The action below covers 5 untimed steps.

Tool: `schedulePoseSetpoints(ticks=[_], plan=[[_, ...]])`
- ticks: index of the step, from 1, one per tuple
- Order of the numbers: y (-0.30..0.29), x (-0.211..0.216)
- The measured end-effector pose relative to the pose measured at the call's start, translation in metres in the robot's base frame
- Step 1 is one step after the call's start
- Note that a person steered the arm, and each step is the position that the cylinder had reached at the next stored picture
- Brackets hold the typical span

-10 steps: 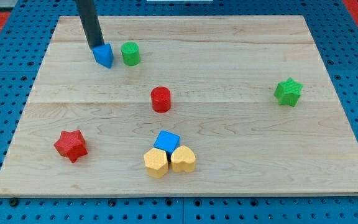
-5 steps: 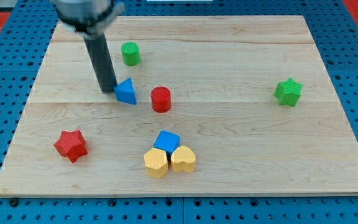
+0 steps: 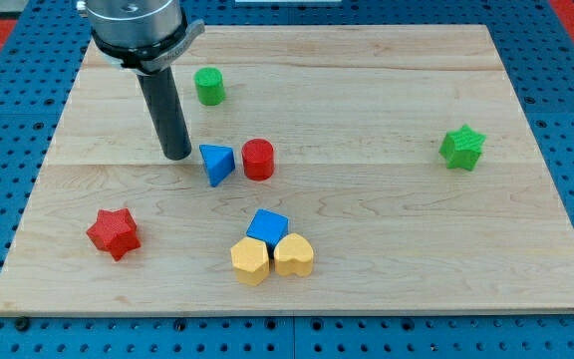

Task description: Move the blue triangle closer to the blue cube

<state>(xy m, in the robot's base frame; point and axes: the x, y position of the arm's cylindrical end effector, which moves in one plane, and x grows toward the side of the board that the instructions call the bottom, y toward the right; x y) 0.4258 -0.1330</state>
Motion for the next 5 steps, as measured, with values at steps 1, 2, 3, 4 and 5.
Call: schedulePoseSetpoints(ticks=[1,2,3,4,5], plan=[[0.04,0.01],[0.063,0.049],[0.076,0.079],[0.074,0.084],[0.06,0.081]])
